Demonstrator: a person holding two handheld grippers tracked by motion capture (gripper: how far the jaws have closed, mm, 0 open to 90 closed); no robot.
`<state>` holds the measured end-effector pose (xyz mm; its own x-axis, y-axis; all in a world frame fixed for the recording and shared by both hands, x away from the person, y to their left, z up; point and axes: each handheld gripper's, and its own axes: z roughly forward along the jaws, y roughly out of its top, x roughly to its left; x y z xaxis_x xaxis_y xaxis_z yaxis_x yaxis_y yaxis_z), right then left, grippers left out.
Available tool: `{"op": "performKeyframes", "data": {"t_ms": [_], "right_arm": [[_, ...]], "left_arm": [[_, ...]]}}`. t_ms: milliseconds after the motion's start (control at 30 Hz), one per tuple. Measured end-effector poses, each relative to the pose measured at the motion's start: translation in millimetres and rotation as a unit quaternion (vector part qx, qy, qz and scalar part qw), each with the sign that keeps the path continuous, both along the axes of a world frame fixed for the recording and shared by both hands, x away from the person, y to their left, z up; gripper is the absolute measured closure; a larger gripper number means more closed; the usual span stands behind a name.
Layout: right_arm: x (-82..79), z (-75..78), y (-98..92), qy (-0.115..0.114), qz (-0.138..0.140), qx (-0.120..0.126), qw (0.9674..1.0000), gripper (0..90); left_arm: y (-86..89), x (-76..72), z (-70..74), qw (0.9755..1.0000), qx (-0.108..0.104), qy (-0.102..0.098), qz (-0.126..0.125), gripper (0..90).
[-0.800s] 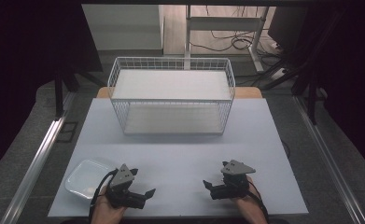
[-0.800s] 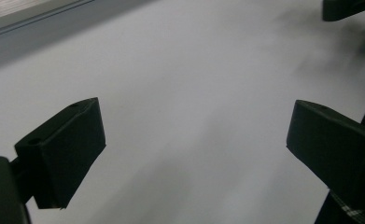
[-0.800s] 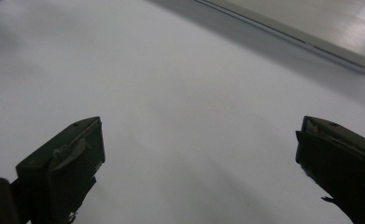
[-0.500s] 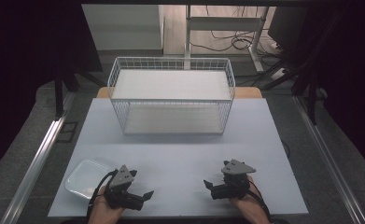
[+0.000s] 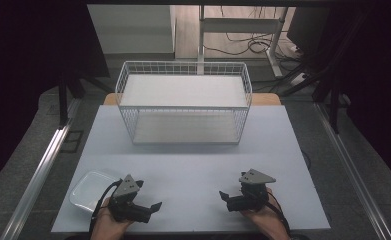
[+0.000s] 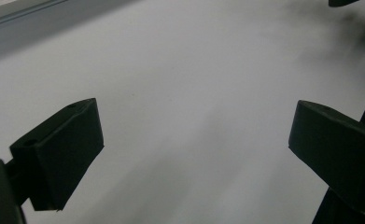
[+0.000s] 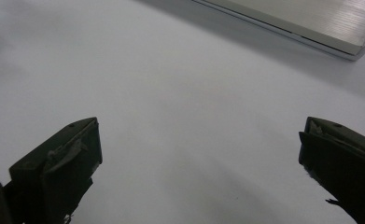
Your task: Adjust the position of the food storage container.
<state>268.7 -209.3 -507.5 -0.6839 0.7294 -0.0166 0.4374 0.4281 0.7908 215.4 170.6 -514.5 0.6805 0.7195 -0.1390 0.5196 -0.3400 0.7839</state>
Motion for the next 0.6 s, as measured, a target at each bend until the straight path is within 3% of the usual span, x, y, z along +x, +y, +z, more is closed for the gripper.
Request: {"op": "performKeyframes", "data": {"t_ms": [100,333,433,500,600], "right_arm": [[-0.1,0.6,-0.3,-0.001,-0.002,0.001,1.0,0.0],[-0.5,1.6,-0.1,-0.002,-0.006,0.007,1.0,0.0],[-0.7,1.4,0.5,0.001,-0.005,0.006,1.0,0.0],[-0.7,1.3,0.9,0.002,-0.005,0.006,1.0,0.0],[-0.6,1.0,1.0,0.002,-0.006,0.004,1.0,0.0]], "left_arm": [[0.9,-0.9,3.5,0.9999,-0.009,-0.002,-0.006,2.8],[0.6,-6.0,16.7,0.9994,0.003,-0.035,-0.007,7.4],[8.6,-6.6,22.1,0.9992,0.007,-0.038,0.007,16.0],[20.1,-6.3,26.0,0.9992,-0.015,-0.032,0.019,22.7],[30.2,-6.8,30.3,0.9988,-0.017,-0.034,0.032,34.9]]}}
